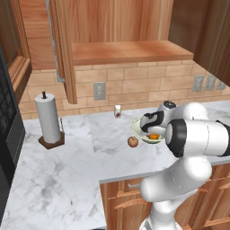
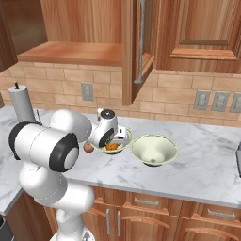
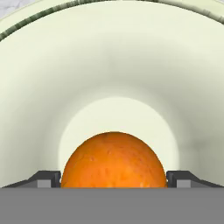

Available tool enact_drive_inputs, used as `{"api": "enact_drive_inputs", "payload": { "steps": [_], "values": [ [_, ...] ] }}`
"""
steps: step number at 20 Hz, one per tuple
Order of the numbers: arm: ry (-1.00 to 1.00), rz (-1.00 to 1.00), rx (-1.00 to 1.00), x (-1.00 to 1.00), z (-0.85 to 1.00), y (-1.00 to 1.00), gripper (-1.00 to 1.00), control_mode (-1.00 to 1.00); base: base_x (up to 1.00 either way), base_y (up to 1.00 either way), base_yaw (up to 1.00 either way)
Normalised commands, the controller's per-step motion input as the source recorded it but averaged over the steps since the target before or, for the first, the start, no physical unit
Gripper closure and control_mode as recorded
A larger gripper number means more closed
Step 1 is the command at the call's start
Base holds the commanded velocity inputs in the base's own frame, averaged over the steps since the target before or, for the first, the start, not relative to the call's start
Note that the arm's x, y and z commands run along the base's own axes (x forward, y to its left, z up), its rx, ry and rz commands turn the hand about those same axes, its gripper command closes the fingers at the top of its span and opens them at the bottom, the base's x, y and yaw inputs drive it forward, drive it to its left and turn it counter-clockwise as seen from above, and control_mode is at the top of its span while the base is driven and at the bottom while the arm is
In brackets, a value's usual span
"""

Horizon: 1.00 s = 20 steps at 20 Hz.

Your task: Pick both bowls and place them on the counter. Then place the peach in one bowl and place the orange in the other bowl.

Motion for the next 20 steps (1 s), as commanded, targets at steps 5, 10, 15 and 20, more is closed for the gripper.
{"api": "enact_drive_inputs", "payload": {
  "steps": [5,10,15,20],
  "values": [
    [0.00,0.02,0.04,-0.03,0.14,0.00,-1.00,-1.00,0.00,0.00,0.00],
    [-0.02,0.00,0.04,-0.01,0.33,0.00,-1.00,-1.00,0.00,0.00,0.00],
    [-0.01,0.00,0.04,-0.21,0.54,0.06,-1.00,-1.00,0.00,0.00,0.00],
    [-0.06,0.00,0.03,-0.55,0.33,0.26,-1.00,-1.00,0.00,0.00,0.00]
  ]
}}
